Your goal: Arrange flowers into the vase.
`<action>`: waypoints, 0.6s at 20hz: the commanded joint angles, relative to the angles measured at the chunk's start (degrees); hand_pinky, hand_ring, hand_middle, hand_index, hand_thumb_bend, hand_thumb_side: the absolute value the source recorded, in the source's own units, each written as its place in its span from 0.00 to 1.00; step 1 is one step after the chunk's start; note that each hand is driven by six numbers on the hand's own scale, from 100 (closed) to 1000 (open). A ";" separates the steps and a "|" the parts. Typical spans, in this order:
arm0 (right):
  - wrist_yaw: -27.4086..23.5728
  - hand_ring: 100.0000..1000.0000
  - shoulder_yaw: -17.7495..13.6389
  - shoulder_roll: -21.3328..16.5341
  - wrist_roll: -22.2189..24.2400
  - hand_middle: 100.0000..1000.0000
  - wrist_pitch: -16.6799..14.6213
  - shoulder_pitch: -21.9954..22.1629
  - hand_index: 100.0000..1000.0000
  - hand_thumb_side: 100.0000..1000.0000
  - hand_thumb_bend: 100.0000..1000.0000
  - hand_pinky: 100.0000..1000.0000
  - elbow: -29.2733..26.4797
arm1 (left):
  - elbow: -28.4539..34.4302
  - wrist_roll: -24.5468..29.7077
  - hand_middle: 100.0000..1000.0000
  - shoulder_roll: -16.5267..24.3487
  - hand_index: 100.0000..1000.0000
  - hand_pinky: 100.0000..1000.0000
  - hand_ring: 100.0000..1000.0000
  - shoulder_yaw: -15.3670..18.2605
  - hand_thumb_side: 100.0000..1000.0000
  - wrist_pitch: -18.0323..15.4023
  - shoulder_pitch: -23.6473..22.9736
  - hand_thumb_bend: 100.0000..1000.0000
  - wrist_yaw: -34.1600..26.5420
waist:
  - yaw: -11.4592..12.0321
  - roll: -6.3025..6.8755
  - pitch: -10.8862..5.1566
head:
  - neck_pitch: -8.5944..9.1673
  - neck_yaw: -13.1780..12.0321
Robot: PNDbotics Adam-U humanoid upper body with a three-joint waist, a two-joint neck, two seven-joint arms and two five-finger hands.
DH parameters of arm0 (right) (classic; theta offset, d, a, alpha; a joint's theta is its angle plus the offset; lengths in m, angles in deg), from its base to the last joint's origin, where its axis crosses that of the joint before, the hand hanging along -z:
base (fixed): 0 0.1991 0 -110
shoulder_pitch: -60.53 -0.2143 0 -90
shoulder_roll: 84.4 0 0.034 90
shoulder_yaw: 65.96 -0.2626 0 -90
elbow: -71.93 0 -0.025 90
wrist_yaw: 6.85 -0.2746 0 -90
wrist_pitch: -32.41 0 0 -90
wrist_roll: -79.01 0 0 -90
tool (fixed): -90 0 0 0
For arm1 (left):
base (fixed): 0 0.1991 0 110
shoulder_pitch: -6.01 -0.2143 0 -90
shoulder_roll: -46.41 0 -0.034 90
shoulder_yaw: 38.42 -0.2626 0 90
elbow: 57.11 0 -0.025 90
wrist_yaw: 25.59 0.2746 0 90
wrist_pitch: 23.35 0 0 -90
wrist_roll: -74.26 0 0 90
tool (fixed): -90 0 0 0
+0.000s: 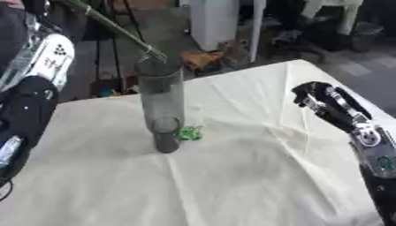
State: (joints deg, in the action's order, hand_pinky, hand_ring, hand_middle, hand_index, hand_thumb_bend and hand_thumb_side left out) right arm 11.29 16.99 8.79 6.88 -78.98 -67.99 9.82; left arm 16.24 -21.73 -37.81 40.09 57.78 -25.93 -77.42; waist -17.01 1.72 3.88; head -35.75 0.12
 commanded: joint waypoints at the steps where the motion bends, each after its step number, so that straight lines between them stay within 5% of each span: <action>1: -0.04 0.60 -0.28 -1.19 0.10 0.48 -0.08 -0.91 0.70 0.75 0.28 0.59 -1.03 | 0.26 0.43 0.00 1.22 0.00 0.00 0.00 -0.10 0.82 0.38 1.11 0.71 0.63 | -0.10 -0.20 -0.72 | -0.51 0.24; 12: -0.07 0.60 -0.31 -1.28 0.19 0.48 -0.05 -0.86 0.70 0.75 0.28 0.59 -1.12 | -0.41 1.31 0.00 1.27 0.00 0.00 0.00 -0.78 0.82 1.24 1.13 0.71 2.09 | -0.23 0.06 -0.65 | -0.62 0.53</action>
State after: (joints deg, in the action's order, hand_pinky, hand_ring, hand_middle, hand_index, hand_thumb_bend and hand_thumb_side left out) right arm 11.29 16.99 8.78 6.91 -78.97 -67.96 9.82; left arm 15.48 -20.60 -37.82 39.12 58.89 -25.94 -75.77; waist -17.23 2.01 3.89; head -36.15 0.58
